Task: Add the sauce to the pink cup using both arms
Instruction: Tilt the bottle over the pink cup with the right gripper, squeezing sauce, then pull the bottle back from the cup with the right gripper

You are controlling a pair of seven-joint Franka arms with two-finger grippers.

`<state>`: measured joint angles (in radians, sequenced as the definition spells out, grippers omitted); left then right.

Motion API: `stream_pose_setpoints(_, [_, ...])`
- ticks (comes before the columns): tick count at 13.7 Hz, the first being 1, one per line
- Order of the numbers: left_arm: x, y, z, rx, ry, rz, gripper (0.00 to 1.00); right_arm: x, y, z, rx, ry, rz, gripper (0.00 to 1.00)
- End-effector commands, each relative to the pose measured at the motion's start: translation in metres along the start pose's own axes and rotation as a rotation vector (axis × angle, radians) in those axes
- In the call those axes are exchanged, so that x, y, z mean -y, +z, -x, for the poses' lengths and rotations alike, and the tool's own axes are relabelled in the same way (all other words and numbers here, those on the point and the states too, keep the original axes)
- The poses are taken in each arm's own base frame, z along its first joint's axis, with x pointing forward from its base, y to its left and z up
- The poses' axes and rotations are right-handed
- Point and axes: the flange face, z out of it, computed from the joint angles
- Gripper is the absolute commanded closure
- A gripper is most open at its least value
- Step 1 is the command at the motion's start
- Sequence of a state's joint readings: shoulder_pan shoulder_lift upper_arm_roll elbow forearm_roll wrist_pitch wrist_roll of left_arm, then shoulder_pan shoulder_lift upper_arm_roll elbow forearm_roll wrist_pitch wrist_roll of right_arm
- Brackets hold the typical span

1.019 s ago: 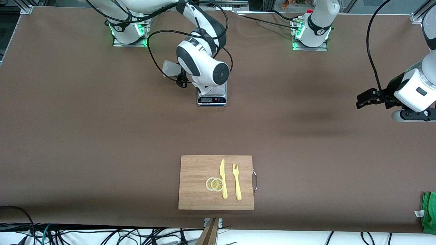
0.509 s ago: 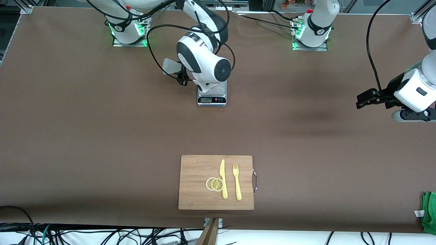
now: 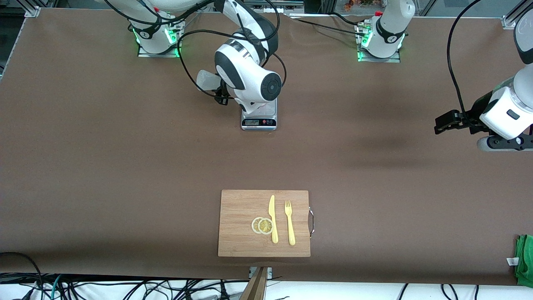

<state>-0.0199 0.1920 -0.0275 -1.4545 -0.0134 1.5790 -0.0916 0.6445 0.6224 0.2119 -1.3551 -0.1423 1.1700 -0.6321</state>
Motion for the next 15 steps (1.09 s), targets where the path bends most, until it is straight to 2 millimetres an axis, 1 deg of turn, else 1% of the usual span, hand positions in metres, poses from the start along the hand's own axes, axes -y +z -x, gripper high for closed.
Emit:
stream_pose_setpoints(1, [0.002, -0.006, -0.004, -0.003, 0.020, 0.001, 0.00, -0.004, -0.017, 0.025, -0.046, -0.018, 0.012, 0.58])
stream_pose_setpoints(2, [0.002, -0.006, -0.004, -0.003, 0.020, 0.001, 0.00, -0.004, -0.022, 0.030, -0.066, -0.035, 0.019, 0.63])
stream_pose_setpoints(4, [0.002, -0.006, -0.004, -0.003, 0.020, 0.003, 0.00, -0.006, -0.027, 0.036, -0.104, -0.041, 0.015, 0.63])
stream_pose_setpoints(6, [0.002, -0.006, -0.004, -0.003, 0.020, 0.003, 0.00, -0.008, -0.029, 0.035, -0.120, -0.046, 0.025, 0.63])
stream_pose_setpoints(7, [0.002, -0.006, -0.004, -0.003, 0.020, 0.003, 0.00, -0.013, -0.029, 0.038, -0.136, -0.057, 0.028, 0.63])
stream_pose_setpoints(8, [0.002, -0.006, -0.004, -0.003, 0.020, 0.003, 0.00, -0.013, -0.033, 0.045, -0.176, -0.081, 0.040, 0.63])
stream_pose_setpoints(9, [0.002, -0.006, -0.004, -0.003, 0.020, 0.003, 0.00, -0.016, -0.029, 0.054, -0.220, -0.104, 0.054, 0.63])
stream_pose_setpoints(10, [0.002, -0.006, -0.004, -0.003, 0.020, 0.003, 0.00, -0.028, -0.019, 0.069, -0.283, -0.126, 0.064, 0.62])
stream_pose_setpoints(11, [0.002, -0.006, -0.004, -0.003, 0.020, 0.003, 0.00, -0.035, -0.011, 0.087, -0.356, -0.152, 0.086, 0.62])
stream_pose_setpoints(12, [0.002, -0.005, -0.004, -0.001, 0.020, 0.003, 0.00, -0.043, -0.006, 0.106, -0.422, -0.171, 0.102, 0.62])
stream_pose_setpoints(15, [0.002, -0.005, -0.004, -0.001, 0.020, 0.003, 0.00, -0.081, -0.001, 0.160, -0.605, -0.272, 0.081, 0.62])
